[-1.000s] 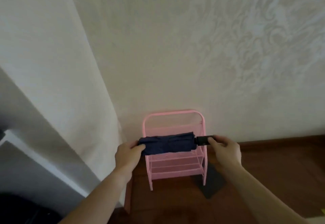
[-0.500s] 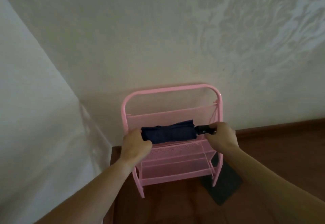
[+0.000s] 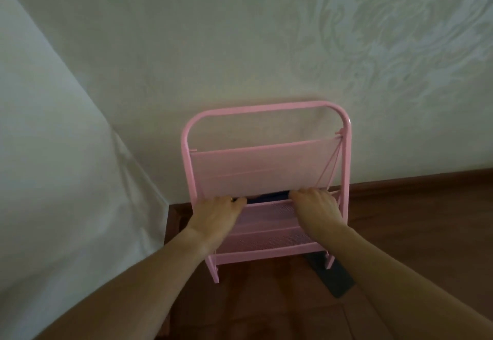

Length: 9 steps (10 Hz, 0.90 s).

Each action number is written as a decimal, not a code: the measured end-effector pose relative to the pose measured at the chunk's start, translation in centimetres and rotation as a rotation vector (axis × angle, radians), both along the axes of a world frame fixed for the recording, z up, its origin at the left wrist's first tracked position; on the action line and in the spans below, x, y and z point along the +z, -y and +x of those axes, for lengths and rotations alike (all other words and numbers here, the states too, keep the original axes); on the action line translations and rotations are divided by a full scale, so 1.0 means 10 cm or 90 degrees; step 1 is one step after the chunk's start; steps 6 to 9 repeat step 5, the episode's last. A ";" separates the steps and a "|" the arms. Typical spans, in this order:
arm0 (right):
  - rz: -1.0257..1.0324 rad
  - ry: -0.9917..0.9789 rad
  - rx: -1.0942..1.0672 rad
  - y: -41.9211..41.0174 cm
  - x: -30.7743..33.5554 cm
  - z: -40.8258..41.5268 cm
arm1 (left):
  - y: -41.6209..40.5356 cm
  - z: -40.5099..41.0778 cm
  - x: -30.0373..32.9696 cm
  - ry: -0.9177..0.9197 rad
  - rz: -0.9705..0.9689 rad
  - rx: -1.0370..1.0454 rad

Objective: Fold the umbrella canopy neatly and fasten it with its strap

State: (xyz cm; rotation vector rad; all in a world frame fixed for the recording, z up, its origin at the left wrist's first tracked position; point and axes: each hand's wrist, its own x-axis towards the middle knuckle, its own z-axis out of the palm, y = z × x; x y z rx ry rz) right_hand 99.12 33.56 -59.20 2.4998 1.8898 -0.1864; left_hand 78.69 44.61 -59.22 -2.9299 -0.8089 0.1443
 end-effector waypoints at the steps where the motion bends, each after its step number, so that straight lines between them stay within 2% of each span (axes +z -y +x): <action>1: -0.005 0.015 0.009 -0.03 -0.03 0.01 | -0.06 -0.08 -0.09 0.048 0.005 -0.023; 3: 0.000 0.026 -0.006 -0.06 -0.23 0.00 | -0.07 -0.09 -0.39 0.064 -0.004 -0.006; 5: -0.102 0.011 -0.029 0.10 0.19 -0.17 | 0.28 -0.03 0.10 -0.020 -0.096 0.144; 9: -0.102 0.011 -0.029 0.10 0.19 -0.17 | 0.28 -0.03 0.10 -0.020 -0.096 0.144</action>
